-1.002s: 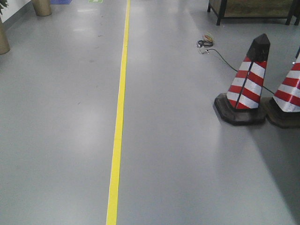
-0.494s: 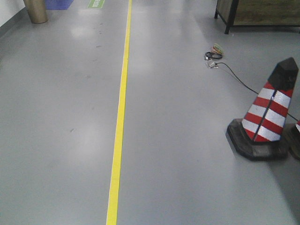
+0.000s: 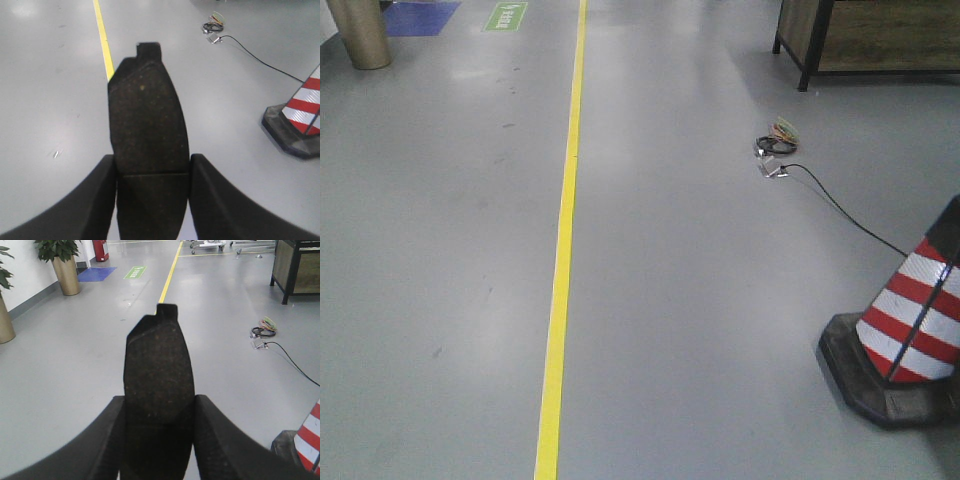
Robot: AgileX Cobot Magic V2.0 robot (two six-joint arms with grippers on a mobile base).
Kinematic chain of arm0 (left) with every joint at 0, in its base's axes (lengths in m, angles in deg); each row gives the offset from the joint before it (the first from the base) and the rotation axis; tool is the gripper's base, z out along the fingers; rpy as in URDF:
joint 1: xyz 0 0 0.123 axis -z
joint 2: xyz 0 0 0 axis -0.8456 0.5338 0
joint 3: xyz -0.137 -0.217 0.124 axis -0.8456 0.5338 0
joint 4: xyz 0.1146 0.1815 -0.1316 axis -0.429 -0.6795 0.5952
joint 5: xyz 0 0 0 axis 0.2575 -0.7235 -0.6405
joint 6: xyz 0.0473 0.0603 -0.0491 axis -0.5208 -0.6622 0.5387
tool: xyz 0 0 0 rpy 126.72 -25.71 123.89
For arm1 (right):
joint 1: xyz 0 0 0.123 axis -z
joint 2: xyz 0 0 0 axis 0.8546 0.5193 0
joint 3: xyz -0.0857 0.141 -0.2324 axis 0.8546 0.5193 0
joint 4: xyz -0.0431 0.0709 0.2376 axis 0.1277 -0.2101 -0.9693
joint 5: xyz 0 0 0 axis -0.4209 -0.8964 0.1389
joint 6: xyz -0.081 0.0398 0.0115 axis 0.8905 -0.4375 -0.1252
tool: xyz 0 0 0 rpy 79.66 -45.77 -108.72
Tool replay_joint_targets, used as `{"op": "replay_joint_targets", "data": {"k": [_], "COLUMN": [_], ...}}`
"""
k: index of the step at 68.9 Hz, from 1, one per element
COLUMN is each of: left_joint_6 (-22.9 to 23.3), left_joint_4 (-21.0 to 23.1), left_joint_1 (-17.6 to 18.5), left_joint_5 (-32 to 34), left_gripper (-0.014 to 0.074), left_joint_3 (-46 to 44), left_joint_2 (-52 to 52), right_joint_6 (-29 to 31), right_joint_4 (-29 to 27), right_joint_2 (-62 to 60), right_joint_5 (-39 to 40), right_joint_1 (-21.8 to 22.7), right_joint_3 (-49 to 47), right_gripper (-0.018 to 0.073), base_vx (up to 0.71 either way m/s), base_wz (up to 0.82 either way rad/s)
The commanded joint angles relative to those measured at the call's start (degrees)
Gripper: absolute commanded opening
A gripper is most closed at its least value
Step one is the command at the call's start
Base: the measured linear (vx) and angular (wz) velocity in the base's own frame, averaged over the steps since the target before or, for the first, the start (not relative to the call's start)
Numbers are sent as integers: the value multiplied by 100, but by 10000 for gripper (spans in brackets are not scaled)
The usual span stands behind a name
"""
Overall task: Move and align brake pads A on conveyor
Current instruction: 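Drive past the striped cones toward the black conveyor belt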
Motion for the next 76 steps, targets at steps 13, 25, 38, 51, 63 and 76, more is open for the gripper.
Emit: {"op": "replay_joint_targets", "data": {"k": [13,25,38,51,63,76], "left_joint_6": [25,25,25,25,25,25], "left_joint_4": [64,64,64,64,64,64], "left_joint_1": [27,27,27,27,27,27], "left_joint_5": [526,526,526,526,525,525], "left_gripper": [-6,-6,-6,-6,-6,-6], "left_joint_3": [-167,-167,-167,-167,-167,-167], "left_joint_2": [58,58,58,58,53,53], "right_joint_6": [32,32,32,32,32,32], "right_joint_4": [40,40,40,40,40,40], "right_joint_2": [69,69,69,69,69,69], "right_joint_5": [537,537,547,547,547,549], "right_joint_1": [21,21,21,21,21,21], "right_joint_3": [-160,-160,-160,-160,-160,-160], "right_gripper": [-11,-11,-11,-11,-11,-11], "base_vx": [58,50,42,36,29,25], "base_wz": [-7,-18,-36,-64,-97,-101]}}
